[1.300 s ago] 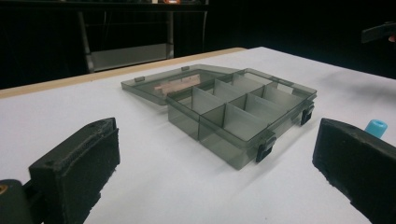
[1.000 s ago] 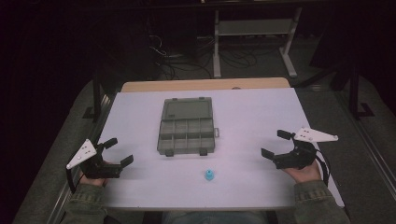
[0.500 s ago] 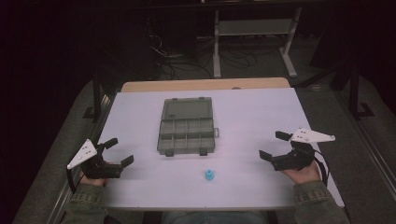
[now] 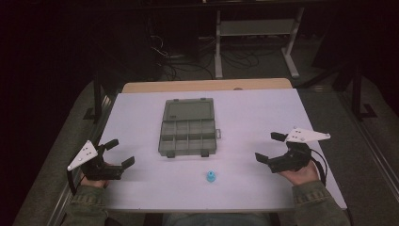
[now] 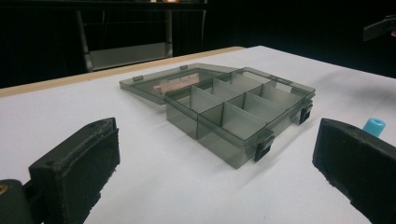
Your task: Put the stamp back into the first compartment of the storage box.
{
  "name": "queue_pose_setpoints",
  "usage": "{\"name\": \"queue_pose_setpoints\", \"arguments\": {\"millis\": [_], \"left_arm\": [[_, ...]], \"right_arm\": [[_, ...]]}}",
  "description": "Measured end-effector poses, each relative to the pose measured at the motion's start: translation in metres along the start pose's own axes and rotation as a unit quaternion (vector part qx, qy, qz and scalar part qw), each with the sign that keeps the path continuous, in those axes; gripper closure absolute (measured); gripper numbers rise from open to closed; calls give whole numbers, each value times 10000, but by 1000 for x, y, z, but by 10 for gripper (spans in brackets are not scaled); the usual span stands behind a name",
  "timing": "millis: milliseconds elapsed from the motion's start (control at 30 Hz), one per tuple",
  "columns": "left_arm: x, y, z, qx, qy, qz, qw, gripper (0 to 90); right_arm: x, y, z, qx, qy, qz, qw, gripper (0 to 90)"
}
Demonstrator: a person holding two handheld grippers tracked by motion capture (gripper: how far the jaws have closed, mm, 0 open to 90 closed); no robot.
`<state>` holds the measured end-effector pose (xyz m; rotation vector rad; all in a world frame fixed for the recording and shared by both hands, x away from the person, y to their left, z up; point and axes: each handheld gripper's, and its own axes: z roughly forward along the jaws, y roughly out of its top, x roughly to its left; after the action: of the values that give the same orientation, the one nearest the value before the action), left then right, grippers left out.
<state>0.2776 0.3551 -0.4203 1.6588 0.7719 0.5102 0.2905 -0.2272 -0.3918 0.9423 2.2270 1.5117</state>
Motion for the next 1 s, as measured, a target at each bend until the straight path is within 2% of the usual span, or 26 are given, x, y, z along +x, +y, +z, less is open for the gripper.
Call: {"name": "queue_pose_setpoints", "arguments": {"millis": [533,867,1000], "left_arm": [[1,0,0,-15,24,14,10000,3],[0,0,0,-2,25,-35,10000,3],[1,0,0,53,14,8,10000,3]], "right_arm": [[17,13,20,260,325,-222,9989,0],[26,17,33,392,475,-291,9977,0],[29,19,38,402,549,-319,9972,0]]}}
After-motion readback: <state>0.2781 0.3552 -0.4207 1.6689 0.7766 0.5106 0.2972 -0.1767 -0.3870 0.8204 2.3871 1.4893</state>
